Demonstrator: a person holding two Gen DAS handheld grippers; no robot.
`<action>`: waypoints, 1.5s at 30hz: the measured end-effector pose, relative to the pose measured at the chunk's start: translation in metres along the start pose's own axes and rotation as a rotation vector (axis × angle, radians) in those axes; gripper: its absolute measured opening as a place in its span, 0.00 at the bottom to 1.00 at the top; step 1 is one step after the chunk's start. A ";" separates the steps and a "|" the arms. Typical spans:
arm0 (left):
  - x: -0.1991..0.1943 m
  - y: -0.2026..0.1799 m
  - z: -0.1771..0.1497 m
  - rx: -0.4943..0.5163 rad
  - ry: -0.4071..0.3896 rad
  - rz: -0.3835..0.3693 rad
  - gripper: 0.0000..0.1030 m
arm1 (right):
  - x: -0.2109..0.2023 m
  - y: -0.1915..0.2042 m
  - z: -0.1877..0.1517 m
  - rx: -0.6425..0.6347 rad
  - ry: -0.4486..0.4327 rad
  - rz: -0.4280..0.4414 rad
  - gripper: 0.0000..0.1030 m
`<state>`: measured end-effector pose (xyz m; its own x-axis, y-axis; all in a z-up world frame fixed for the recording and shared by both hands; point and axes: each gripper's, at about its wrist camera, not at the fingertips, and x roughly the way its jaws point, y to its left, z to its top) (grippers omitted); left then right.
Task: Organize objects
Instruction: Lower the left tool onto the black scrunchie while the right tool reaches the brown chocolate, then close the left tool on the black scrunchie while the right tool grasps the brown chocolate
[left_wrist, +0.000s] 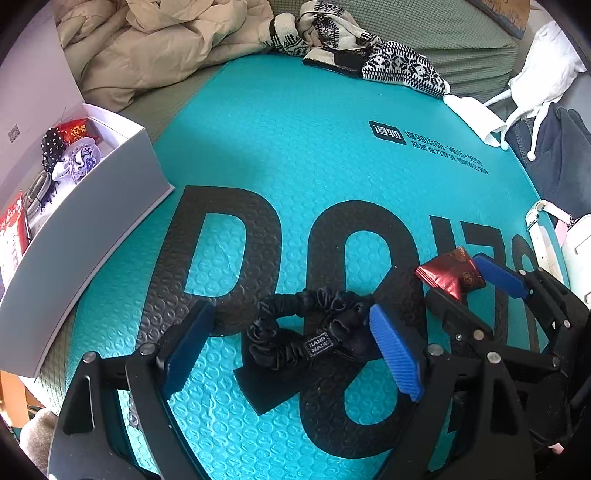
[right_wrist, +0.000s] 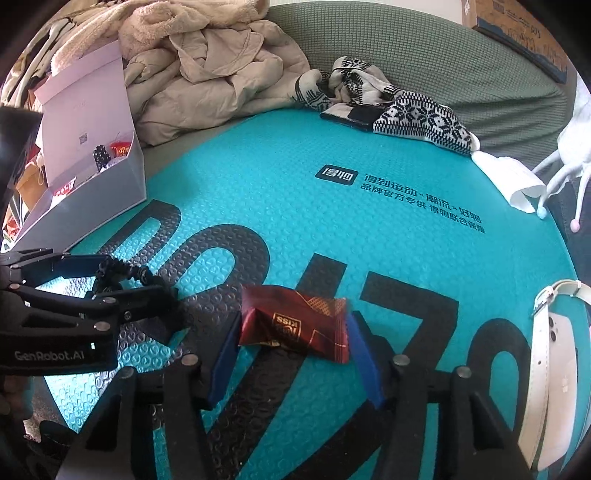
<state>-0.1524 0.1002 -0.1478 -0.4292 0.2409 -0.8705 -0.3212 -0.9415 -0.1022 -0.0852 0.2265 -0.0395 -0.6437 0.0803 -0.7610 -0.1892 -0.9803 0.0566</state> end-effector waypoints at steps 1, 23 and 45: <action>0.000 0.001 -0.001 0.005 -0.002 0.019 0.72 | 0.000 -0.001 0.001 0.002 0.000 0.002 0.51; -0.019 0.028 -0.007 -0.090 -0.013 0.020 0.14 | -0.008 0.004 0.006 -0.059 -0.017 -0.021 0.25; -0.052 0.048 -0.013 -0.137 -0.053 -0.003 0.14 | -0.020 0.015 0.017 -0.084 -0.027 0.016 0.15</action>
<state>-0.1346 0.0397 -0.1141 -0.4737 0.2523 -0.8437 -0.2061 -0.9632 -0.1723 -0.0877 0.2127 -0.0128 -0.6663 0.0679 -0.7426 -0.1163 -0.9931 0.0136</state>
